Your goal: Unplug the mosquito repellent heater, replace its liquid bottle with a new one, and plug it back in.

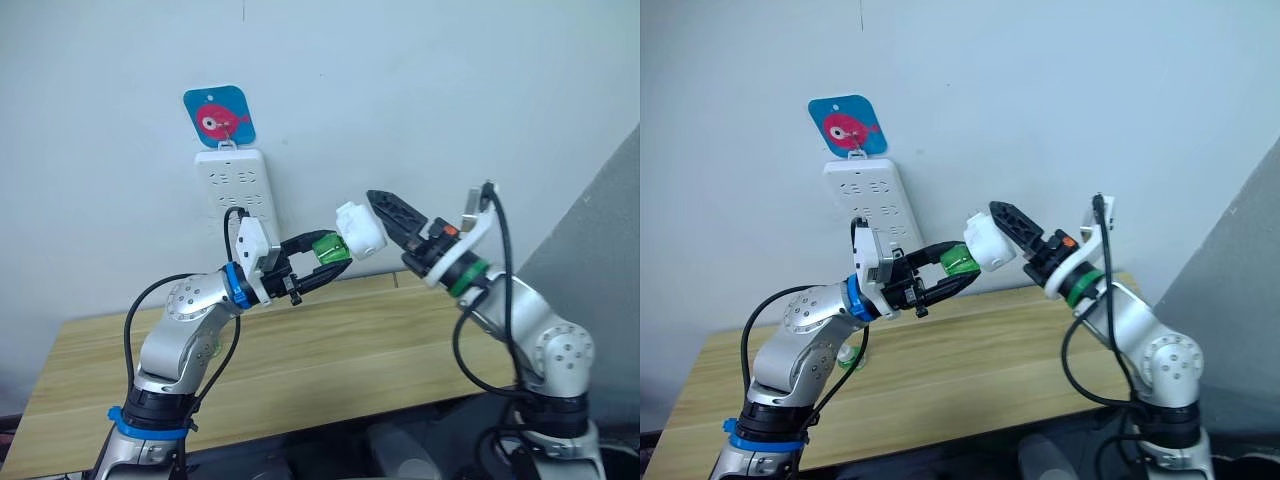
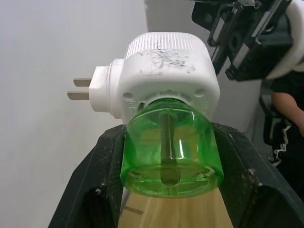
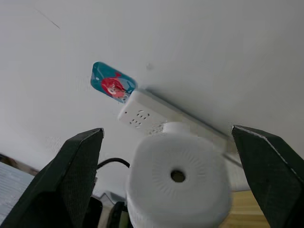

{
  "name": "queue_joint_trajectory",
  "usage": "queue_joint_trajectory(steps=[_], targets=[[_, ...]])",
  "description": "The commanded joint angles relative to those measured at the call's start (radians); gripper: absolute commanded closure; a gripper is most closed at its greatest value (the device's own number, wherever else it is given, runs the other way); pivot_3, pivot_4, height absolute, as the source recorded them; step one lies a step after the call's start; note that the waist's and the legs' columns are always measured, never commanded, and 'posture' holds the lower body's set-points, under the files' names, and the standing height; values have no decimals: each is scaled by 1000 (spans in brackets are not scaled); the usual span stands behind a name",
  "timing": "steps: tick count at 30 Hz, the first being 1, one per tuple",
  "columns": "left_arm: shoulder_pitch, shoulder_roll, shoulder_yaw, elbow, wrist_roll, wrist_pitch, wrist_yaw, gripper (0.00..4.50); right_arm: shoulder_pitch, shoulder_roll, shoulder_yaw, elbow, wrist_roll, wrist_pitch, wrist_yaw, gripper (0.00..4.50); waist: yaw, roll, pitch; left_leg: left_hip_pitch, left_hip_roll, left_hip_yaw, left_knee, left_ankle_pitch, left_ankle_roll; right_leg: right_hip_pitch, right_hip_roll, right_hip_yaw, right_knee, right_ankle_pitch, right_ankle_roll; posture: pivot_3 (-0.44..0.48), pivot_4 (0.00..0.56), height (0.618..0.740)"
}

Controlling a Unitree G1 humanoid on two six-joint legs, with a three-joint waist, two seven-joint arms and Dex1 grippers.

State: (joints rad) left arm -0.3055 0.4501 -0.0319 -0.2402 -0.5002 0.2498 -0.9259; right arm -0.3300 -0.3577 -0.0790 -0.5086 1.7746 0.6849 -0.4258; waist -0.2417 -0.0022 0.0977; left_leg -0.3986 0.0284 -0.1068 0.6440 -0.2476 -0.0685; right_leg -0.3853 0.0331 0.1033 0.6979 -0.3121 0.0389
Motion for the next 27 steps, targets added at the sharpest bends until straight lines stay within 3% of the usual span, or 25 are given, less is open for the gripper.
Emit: queue_joint_trajectory(steps=[1, 6, 9, 15, 23, 27], targets=[[-40, 24, 20, 13, -18, -29, -54, 2240, 41, -164, -65, -41, 136, 92, 104, 0, 6, 0, 0, 0, 0, 0, 0, 0, 0, 0, 0, 0, 0, 0, 0, -218, 60, 740], [-24, 59, -20, 44, 30, -151, -183, 2240, 97, -431, -119, 6, 198, 260, 352, 0, 18, -1, 2, 1, 0, 2, 0, 0, 0, 0, 0, 2, -1, 0, 0, -223, 72, 740], [2, 69, -42, 43, 47, -215, -242, 2240, 71, -512, -94, 59, 198, 318, 449, 0, 21, -2, 3, 2, 1, 4, 0, 0, 0, 1, 1, 3, -1, 0, 0, -223, 83, 740], [41, 82, -58, 38, 61, -267, -284, 2240, 8, -550, -3, 141, 198, 410, 580, 0, 24, -4, 10, 4, 1, 10, 0, 0, 1, 2, 3, 13, -1, 0, 0, -208, 94, 740], [64, 97, -66, 33, 78, -324, -312, 2240, -20, -567, 85, 187, 198, 446, 570, 0, 42, -5, 18, 3, 1, 16, 0, 0, 1, 0, 4, 20, -3, 1, 3, -195, 102, 740], [76, 106, -69, -1, 74, -298, -294, 2240, -56, -509, 149, 208, 198, 442, 546, 0, 47, -7, 28, 3, 1, 17, 0, 0, 1, 0, 4, 21, -4, 1, 4, -177, 112, 740]])
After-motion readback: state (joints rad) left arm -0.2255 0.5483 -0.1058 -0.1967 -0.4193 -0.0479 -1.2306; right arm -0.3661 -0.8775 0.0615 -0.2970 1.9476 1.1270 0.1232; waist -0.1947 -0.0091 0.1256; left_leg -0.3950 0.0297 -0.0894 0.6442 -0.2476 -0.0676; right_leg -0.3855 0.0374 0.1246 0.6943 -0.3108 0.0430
